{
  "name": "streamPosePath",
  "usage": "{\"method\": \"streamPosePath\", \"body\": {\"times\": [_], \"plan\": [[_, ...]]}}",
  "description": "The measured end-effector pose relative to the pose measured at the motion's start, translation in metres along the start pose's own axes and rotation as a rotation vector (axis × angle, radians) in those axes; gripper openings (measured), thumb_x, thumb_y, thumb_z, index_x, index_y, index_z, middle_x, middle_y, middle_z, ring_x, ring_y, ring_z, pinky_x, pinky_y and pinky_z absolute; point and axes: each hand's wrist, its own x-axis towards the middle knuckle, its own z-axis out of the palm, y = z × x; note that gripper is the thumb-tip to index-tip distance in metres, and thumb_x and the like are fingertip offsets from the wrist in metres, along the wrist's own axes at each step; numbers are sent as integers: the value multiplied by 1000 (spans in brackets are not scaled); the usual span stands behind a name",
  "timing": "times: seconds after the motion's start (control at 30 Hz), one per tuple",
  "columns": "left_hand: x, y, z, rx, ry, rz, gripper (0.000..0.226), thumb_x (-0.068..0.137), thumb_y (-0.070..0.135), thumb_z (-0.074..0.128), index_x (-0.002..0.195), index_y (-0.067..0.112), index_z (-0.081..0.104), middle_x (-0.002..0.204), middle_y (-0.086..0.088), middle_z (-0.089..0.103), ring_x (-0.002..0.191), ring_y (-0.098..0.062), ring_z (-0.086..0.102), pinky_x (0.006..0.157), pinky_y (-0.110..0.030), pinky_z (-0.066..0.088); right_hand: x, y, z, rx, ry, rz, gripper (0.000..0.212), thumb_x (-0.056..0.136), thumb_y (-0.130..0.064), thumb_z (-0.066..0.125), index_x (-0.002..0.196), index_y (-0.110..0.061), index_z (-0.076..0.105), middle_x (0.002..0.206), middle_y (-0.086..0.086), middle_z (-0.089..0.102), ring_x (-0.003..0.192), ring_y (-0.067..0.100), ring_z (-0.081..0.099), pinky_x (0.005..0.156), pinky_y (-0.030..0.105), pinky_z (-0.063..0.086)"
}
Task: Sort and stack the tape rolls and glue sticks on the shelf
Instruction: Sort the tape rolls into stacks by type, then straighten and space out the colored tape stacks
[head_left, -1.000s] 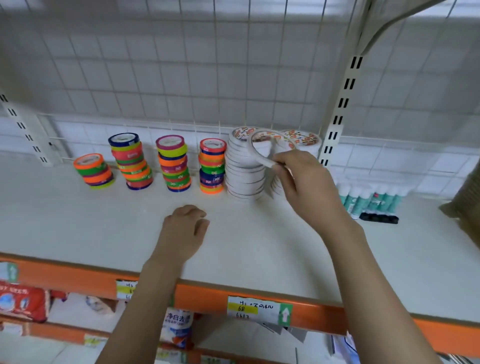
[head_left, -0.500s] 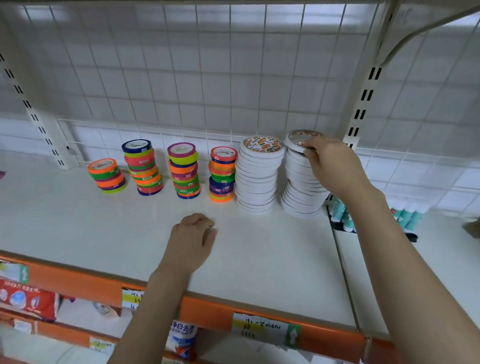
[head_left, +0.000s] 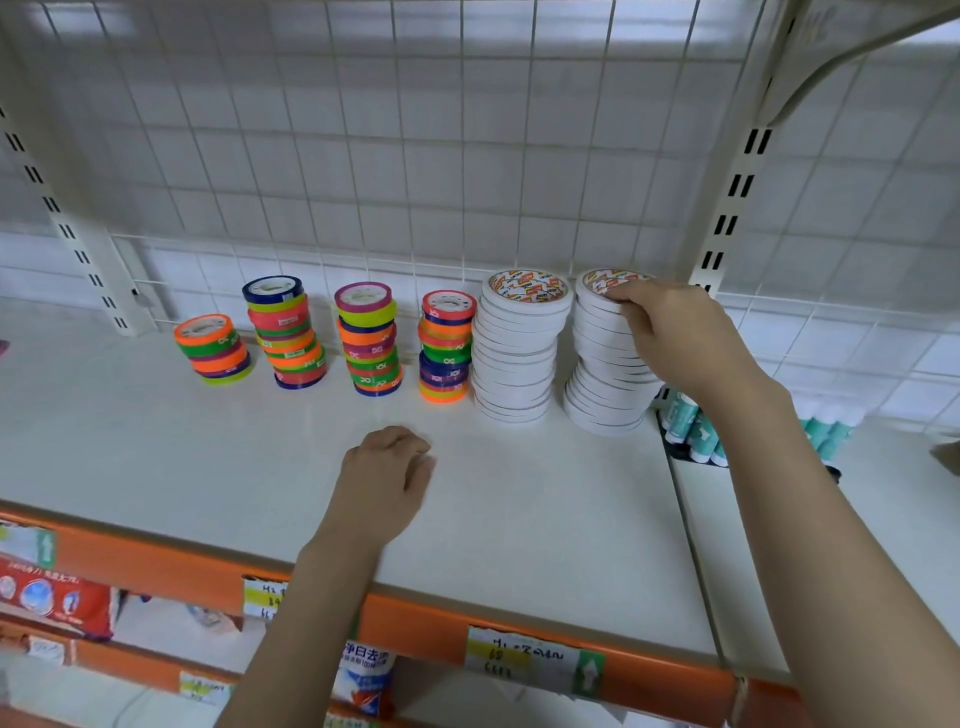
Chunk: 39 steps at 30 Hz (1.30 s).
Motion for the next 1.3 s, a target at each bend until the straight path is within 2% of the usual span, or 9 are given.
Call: {"method": "streamPosePath", "body": {"times": [0.13,0.27,0.4,0.57,0.73,0.87,0.97,1.13,1.3], "plan": [[0,0,0,5,-20,13,50,83,42,35,95,8,70,101,-5,67,93,-27,64,76,-41,53,-2,-1,2,8,15,23,33,93,-10,48,123,-15,60,122,12,61,110,36,54,85,40,47],[1,0,-3,13,-14,18,49,84,41,34,97,10,70,103,-5,67,95,-26,63,78,-41,53,-10,-13,7,17,145,32,32,88,-8,55,120,-7,60,117,15,61,108,37,53,82,36,44],[3,-1,-12,17,13,-1,35,86,31,45,103,9,68,110,-8,65,104,-29,60,85,-43,48,-28,-52,20,68,242,-14,32,86,-14,46,111,-1,62,108,18,62,101,36,56,86,35,43],[3,-30,-37,39,-26,25,35,96,30,45,128,20,53,135,3,48,127,-18,40,102,-34,31,-61,-122,69,132,166,60,31,82,-11,52,110,-3,62,106,16,63,104,35,56,90,31,38],[-3,-120,-85,52,-62,5,33,93,30,49,119,15,61,126,-4,57,121,-27,48,97,-42,36,-71,-210,126,166,29,127,32,78,-12,44,102,-5,64,98,13,65,93,34,58,82,37,51],[-3,-192,-124,103,-104,-31,43,86,36,41,114,14,64,120,-4,62,120,-26,50,98,-43,38,-61,-278,167,211,-73,126,36,81,-17,39,102,-7,66,105,8,67,98,32,59,93,43,47],[-7,-231,-139,85,-126,-64,39,87,35,44,114,15,64,121,-5,61,118,-27,51,98,-42,38,-58,-317,183,229,-125,148,38,83,-23,39,104,-8,66,105,7,67,97,28,60,89,36,50],[-18,-254,-147,19,-142,-48,42,87,37,43,116,15,63,121,-4,59,116,-26,51,97,-39,37,-59,-339,191,204,-199,227,43,87,-32,37,109,-9,66,112,6,66,103,27,60,89,28,47],[-20,-255,-145,23,-169,-3,33,95,29,48,125,19,55,130,1,51,123,-19,44,103,-33,29,-58,-340,190,174,-260,275,35,93,-21,50,123,-5,58,123,10,60,114,28,54,98,31,43]]}}
